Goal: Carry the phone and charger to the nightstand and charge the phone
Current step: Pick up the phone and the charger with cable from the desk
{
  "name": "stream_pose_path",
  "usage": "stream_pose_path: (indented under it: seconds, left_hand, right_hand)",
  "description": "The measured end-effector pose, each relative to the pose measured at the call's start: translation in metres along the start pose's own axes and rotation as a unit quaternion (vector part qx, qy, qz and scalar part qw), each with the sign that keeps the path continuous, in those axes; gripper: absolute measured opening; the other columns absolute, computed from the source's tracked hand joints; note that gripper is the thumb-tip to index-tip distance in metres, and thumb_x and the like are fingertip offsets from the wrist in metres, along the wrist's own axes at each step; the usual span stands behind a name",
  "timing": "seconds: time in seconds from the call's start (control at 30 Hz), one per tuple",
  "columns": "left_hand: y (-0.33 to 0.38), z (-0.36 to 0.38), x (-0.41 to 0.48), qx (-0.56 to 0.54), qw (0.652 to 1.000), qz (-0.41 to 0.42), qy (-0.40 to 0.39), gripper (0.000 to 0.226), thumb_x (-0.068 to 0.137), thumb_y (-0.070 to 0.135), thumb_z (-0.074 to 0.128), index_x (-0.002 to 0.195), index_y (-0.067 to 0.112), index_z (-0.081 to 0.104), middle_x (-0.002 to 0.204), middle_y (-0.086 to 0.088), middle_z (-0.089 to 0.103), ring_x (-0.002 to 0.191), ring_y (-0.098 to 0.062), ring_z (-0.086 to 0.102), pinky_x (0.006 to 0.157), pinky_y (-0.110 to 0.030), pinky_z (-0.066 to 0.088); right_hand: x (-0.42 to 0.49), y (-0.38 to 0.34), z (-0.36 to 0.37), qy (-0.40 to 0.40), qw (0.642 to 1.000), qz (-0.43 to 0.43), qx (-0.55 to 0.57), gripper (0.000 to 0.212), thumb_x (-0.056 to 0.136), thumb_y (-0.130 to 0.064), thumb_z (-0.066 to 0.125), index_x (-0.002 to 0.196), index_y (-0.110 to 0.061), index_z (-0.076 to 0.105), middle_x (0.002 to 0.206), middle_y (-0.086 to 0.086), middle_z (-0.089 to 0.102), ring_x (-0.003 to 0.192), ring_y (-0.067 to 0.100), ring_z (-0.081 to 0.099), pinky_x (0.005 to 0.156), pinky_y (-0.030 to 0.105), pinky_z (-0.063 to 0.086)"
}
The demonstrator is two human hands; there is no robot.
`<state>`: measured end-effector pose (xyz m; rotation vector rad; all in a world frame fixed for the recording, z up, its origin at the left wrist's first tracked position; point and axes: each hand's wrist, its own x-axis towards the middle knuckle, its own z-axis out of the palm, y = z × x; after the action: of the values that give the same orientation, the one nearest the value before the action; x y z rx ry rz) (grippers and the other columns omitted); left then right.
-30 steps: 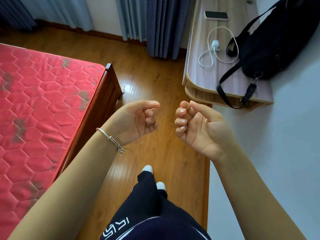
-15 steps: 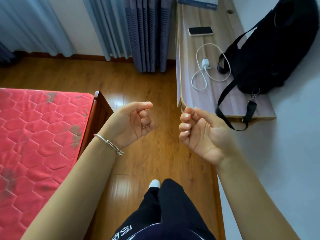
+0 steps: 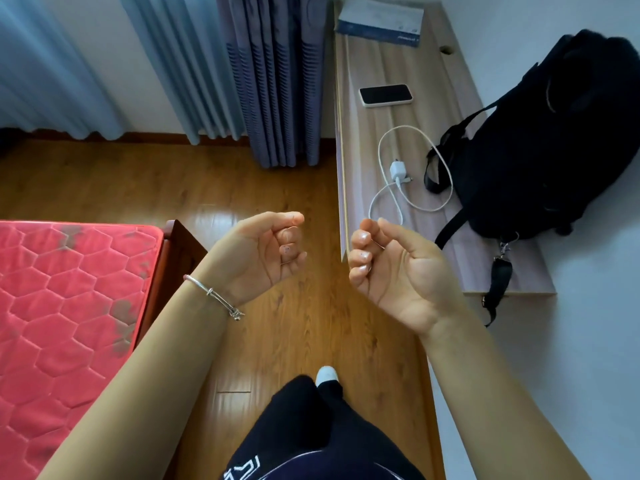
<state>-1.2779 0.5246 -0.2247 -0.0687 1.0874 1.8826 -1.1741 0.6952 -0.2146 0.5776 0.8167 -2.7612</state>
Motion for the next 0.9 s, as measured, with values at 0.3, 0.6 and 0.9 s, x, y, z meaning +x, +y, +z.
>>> stream_pose_path:
  seconds: [0.3,0.6,0.9]
  left_hand:
    - [0.078,-0.023,0.056,0.010,1.000,0.000,0.001,0.005,0.081,0.018,0.053,0.078,0.015,0.057,0.058,0.006,0.041,0.048,-0.007,0.038,0.063,-0.023,0.050]
    - [0.164,-0.062,0.125,0.055,0.995,-0.061,-0.051,0.005,0.080,0.018,0.052,0.081,0.015,0.056,0.058,0.006,0.040,0.050,-0.007,0.038,0.066,-0.024,0.048]
    - [0.203,-0.051,0.223,0.093,0.983,-0.124,-0.103,0.012,0.087,0.017,0.047,0.081,0.015,0.057,0.060,0.005,0.038,0.051,-0.007,0.037,0.066,-0.023,0.048]
  right_hand:
    - [0.083,-0.040,0.020,-0.009,1.000,-0.006,-0.007,0.018,0.082,-0.026,0.053,0.081,-0.015,0.067,0.072,-0.002,0.057,0.058,0.010,0.053,0.055,0.020,0.047]
    - [0.169,-0.071,0.044,0.051,0.992,-0.100,0.049,0.018,0.083,-0.026,0.051,0.081,-0.014,0.064,0.070,-0.002,0.057,0.057,0.010,0.054,0.052,0.019,0.047]
    - [0.213,-0.115,0.036,0.123,0.977,-0.154,0.076,0.020,0.079,-0.024,0.053,0.074,-0.013,0.068,0.068,-0.002,0.057,0.055,0.010,0.052,0.051,0.018,0.045]
